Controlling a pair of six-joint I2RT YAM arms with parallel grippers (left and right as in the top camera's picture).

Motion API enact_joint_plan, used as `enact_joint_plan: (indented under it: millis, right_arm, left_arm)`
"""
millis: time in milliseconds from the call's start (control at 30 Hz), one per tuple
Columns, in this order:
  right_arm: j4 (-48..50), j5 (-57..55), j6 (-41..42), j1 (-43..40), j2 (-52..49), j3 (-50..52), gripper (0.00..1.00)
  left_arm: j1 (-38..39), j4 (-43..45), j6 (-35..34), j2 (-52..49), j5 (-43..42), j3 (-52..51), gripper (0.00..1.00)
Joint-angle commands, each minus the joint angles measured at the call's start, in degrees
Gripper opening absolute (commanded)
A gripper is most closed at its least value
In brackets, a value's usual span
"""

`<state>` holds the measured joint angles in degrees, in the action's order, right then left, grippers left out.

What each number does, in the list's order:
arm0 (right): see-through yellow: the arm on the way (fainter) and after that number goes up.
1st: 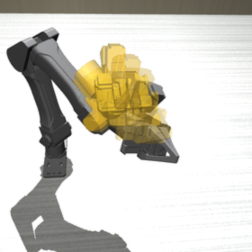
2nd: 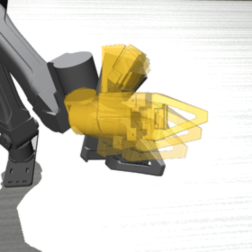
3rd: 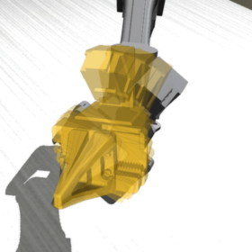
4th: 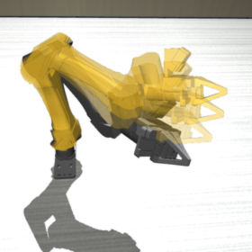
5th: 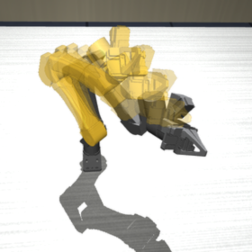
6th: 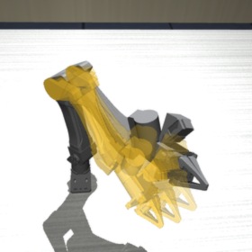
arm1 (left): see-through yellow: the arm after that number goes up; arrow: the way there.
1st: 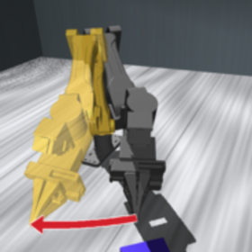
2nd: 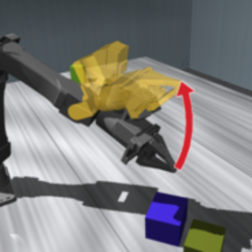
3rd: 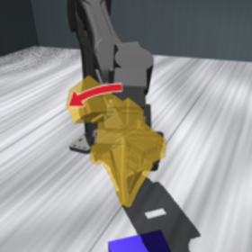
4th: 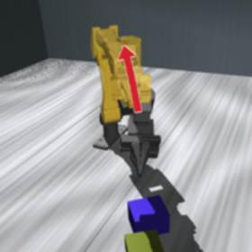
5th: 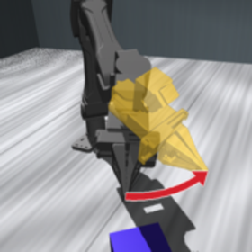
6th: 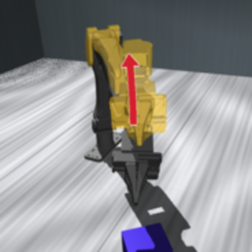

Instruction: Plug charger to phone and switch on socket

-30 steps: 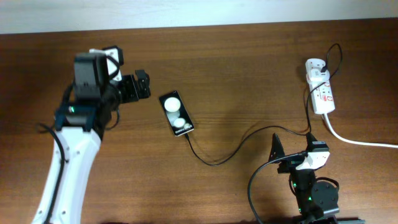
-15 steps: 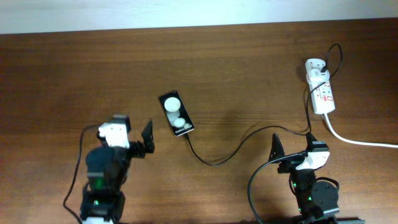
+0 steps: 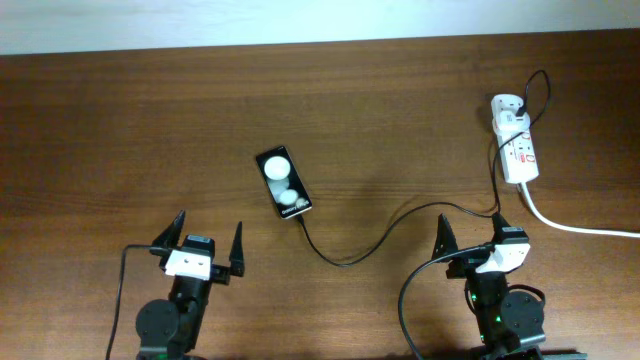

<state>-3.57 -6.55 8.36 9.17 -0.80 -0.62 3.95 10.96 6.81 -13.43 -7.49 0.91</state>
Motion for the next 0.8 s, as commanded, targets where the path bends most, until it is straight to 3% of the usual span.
enact_joint_plan:
  millis: [0,200,767]
  right_arm:
    - [-0.48,0.02,-0.42,-0.2,0.59,0.31,0.99]
    - [-0.48,0.04,-0.42,-0.2,0.59,0.31,0.99]
    - [-0.48,0.02,-0.42,-0.2,0.59,0.31,0.99]
  left_arm:
    - [-0.26,-2.1,1.95,2.58,-0.59,-0.42,0.99]
    - [-0.26,-15.06,1.92,11.41,0.09,-0.42,0.99]
    - [-0.26,-14.93,1.9,13.14,0.24,-0.42,0.99]
